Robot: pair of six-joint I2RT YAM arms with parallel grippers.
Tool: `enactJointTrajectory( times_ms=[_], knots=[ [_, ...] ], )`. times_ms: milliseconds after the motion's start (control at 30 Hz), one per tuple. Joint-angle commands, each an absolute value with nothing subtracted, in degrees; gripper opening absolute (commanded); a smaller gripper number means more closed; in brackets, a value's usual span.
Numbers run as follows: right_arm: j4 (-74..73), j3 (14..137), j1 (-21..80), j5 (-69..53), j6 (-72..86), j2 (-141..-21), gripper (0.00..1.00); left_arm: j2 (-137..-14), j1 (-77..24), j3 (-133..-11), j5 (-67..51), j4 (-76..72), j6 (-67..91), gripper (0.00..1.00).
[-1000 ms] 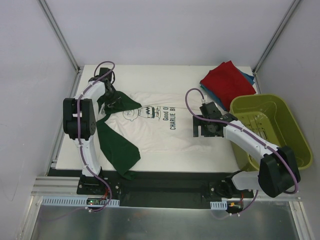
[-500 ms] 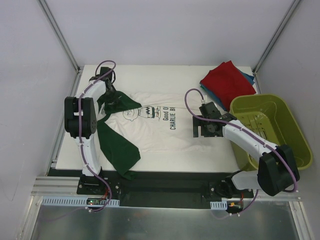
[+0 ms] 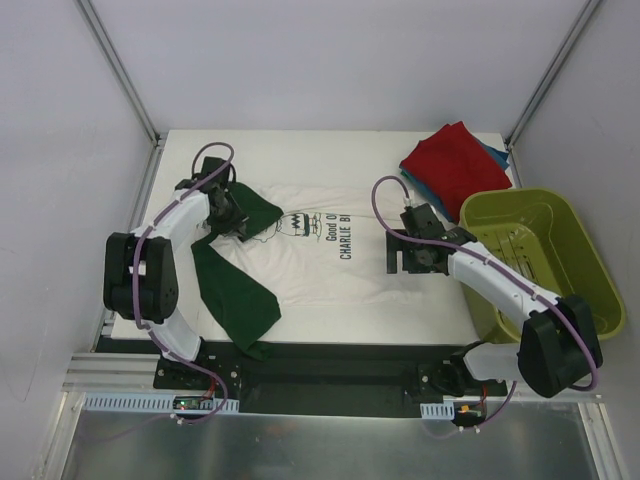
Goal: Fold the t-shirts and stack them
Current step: Fold the flattened tshirt in 1/3 of the way
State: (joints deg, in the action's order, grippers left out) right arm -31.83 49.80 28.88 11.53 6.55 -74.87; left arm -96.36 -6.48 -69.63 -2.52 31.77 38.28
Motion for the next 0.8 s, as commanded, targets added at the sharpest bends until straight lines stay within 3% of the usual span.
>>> enactJointTrajectory(
  times_ms=[0, 300, 767],
  knots=[
    [-32.17, 48.96, 29.09, 10.99, 6.94, -72.6, 0.97, -92.65, -8.61, -64.87, -4.82, 32.08, 44.11, 0.0],
    [-32.61, 48.52, 29.09, 10.46, 7.03, -70.75, 0.97, -86.49, -10.19, -59.94, -5.89, 32.08, 51.68, 0.0],
    [-33.22, 48.34, 29.18, 10.11, 7.12, -69.61, 0.97, -89.3, -14.15, -62.14, -7.65, 32.87, 55.37, 0.0]
  ],
)
